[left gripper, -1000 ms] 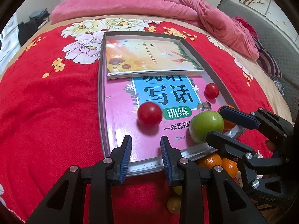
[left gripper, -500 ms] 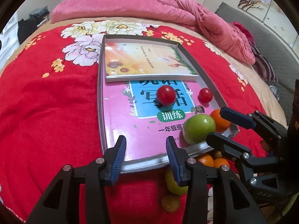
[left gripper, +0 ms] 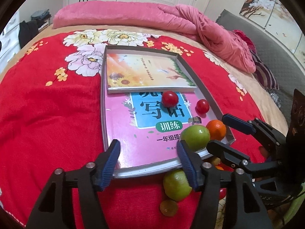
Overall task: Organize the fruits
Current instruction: 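Open both tools and withdraw them from the tray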
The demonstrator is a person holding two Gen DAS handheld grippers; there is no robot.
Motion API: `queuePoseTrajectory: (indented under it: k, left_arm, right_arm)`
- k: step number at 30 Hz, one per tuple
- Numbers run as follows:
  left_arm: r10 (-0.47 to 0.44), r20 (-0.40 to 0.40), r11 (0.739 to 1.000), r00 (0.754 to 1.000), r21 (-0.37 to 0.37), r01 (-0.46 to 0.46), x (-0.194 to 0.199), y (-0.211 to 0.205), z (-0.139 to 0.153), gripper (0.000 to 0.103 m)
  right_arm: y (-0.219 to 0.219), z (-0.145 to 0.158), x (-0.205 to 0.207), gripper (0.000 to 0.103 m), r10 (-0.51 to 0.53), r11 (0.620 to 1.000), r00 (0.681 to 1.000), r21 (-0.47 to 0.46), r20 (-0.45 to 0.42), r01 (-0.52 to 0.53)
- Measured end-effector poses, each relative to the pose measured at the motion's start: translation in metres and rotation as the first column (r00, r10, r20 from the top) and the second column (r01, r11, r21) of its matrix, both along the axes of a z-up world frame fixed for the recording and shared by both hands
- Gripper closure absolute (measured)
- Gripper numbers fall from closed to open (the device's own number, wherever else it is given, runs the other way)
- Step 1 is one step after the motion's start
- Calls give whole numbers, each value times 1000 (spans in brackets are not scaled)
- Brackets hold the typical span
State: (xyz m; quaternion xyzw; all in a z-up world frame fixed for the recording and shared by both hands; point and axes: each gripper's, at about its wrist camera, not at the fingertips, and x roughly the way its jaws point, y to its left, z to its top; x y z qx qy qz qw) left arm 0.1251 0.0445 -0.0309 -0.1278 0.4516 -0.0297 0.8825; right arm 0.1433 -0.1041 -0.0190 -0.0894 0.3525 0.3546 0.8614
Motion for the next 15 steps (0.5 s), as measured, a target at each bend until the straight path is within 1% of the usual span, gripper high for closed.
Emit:
queuePoseTrajectory:
  k: [2,4,6,9,12,15]
  left_arm:
    - [2,4,1000,1000,-10,-2,-1,1,1,33]
    - [4,9,1000,1000,-19,-4,-2,2,2,31]
    - [9,13,1000,1000,-25,-8,-3,3,3,28]
    - [20,24,999,999,-30,-20,-5,5,7,28]
    - [25,32,999,999,-36,-23,-5,7,10,27]
    - [26,38,999,999,-41,-25,-7,8,13,25]
  right_arm:
    - [-1,1,1,34,-7,1000,1000,4,4,7]
    - [-4,3,1,31,-18,1000,1000,12,8,18]
    - [-5,4,1,30,-23,1000,1000,20,8,23]
    - [-7,6,1,30,-35,999,999,25,16,35]
    - [-9,9,1,24,-48,998,998,32,28,47]
    - [-13,13,1,23,-60,997,997,43,40,58]
